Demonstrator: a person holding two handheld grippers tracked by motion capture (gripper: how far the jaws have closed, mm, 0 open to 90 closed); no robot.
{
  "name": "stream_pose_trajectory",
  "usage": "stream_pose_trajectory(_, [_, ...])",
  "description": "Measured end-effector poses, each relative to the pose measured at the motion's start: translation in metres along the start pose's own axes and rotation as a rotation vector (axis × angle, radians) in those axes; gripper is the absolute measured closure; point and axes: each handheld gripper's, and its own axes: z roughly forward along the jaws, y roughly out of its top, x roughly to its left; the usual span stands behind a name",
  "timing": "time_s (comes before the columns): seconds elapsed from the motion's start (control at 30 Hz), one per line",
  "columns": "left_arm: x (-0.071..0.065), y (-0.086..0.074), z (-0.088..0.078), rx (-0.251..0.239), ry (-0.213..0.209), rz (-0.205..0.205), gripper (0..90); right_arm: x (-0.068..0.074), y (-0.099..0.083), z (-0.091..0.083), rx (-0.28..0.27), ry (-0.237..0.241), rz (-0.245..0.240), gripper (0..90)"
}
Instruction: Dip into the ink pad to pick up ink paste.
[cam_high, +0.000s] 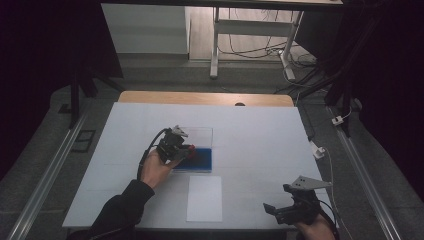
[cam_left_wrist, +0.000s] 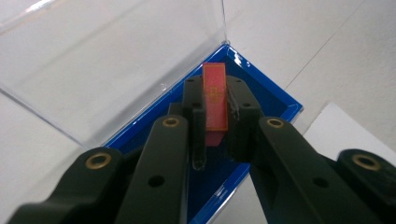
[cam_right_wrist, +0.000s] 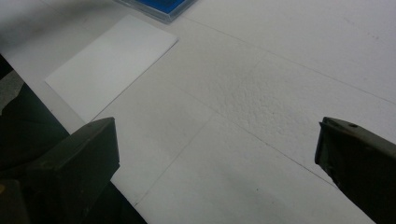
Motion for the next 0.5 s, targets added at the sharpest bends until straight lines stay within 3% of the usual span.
stream_pose_trajectory(0.27, [0.002, -0.004, 0.010, 0.054, 0.029, 0.006, 79.8, 0.001, 0.000, 0.001, -0.002, 0.002, -0.008, 0.0])
stream_pose_trajectory(0.5, [0.003, -0.009, 0.012, 0.040, 0.022, -0.004, 80.0, 0.002, 0.000, 0.001, 0.002, -0.001, -0.011, 0.0])
